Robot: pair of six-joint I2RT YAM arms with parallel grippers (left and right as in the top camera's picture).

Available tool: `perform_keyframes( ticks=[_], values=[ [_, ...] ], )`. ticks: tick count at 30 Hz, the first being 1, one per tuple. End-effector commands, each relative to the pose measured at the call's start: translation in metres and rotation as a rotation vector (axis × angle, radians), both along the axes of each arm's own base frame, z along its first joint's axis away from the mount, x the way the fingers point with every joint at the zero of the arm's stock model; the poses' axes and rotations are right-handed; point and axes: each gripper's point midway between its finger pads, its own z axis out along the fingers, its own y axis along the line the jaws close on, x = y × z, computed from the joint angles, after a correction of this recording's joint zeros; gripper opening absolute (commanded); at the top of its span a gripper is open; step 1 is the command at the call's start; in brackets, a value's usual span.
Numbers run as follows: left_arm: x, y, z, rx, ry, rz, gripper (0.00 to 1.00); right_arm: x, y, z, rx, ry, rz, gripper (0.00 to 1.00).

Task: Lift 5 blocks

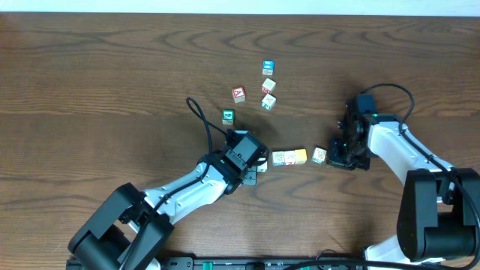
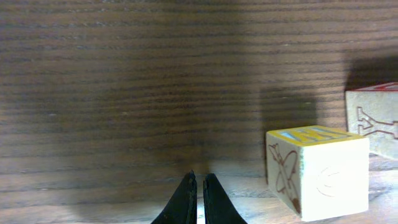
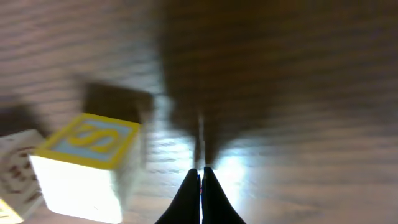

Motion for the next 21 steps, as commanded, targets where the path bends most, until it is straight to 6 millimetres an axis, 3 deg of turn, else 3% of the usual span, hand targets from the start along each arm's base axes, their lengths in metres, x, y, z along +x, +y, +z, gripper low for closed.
perform_keyframes(
  ticks=[1,6,21],
  values=[
    [0.004,-0.004,0.003,-0.035,0.004,0.044,0.07,0.004,0.014,0.001,0.016,-0.029,0.049,0.01],
    [0.008,-0.01,0.005,-0.072,-0.007,0.071,0.07,0.01,0.024,0.0,0.019,-0.056,0.073,0.01],
    [0.014,-0.019,0.01,-0.126,-0.02,0.094,0.07,0.017,0.025,0.0,0.021,-0.09,0.11,0.01]
  ],
)
